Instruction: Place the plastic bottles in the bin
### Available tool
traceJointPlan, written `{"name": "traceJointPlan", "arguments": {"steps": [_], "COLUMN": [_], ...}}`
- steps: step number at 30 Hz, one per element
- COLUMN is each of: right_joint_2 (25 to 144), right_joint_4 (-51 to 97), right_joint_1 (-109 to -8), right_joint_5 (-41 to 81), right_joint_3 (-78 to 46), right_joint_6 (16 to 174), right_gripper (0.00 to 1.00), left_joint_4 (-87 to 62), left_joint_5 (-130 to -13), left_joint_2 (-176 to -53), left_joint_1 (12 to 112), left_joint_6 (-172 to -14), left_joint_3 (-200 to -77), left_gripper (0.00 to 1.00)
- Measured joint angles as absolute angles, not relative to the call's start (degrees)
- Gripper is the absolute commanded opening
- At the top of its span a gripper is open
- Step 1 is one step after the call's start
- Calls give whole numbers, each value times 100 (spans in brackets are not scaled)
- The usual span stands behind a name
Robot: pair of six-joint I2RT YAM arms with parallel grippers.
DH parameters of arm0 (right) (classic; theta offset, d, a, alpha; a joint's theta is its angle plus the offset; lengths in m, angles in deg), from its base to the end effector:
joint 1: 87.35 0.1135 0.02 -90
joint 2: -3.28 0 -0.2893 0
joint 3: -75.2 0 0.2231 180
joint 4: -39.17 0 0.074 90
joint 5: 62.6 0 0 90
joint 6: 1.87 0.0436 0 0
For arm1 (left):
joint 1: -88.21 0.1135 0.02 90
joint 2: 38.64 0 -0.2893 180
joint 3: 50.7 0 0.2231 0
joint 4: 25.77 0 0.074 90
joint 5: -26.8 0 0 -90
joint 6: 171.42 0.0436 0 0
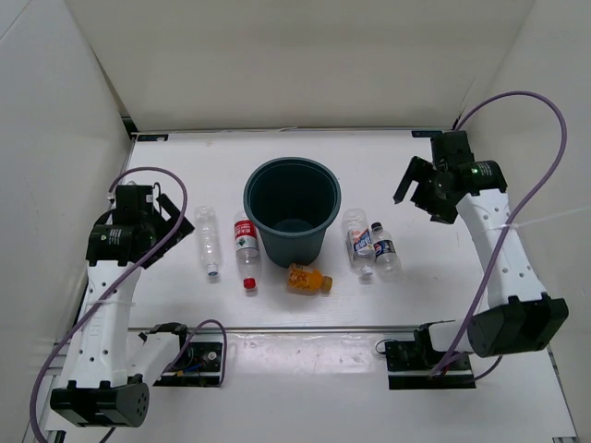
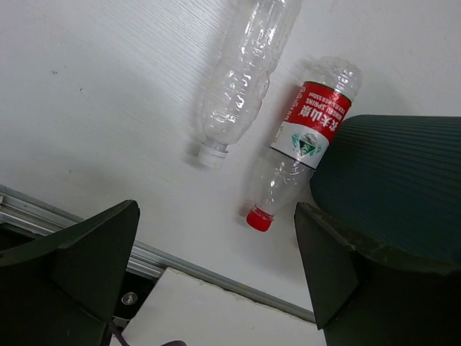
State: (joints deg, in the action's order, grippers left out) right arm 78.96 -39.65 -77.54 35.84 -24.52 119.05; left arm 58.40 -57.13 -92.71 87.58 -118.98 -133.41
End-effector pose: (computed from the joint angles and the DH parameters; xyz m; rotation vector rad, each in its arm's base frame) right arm 0.2176 0.0311 0.3890 0.5184 2.4608 0.1038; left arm 0.1125 0.0034 0.3579 -0.8430 2.3928 -0.1303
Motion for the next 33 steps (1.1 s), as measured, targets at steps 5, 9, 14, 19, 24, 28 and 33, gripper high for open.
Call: {"name": "traceJointPlan", "arguments": {"steps": [5,9,14,19,24,28,33], "right_joint_2": [8727,9487,9959,10482,10949,10930,10914], "right_joint_4": [-3965,-3847,-3679,-3486,-3261,-2966,-2818], "right_joint_1": [-7942,-8010,-8137,-8316,-8362,-8358,-8358], "right_joint_5": [3469,3150,3021,3025,2992,2778,2548], "right_joint_3": [-2570,-2436,-2338,-2353,-2251,-1754,-1516], "right_joint_6": [11955,11942,11944,11918,11896,11875,11835], "right_gripper": [100,100,100,100,99,99,97], "left_joint_4": [5878,5856,5886,5886,5880,5880,5867], "left_joint_5": [-5462,-5396,-5431,-5420,-5412,-5359,-5350], "left_joint_2": [-9255,-9262,-9317,-9238,-9218,-9295,-9520], "left_joint_1": [8758,8758,8761,8800,8804,8804,8804], "left_joint_6": [-12158,-12291,-12348,-12377,-12451,-12551,-12604], "left_joint_3": [-13322,-12996,-12675,-12587,-12581,-12581,-12554], "left_gripper": [100,100,100,100,100,100,100]}}
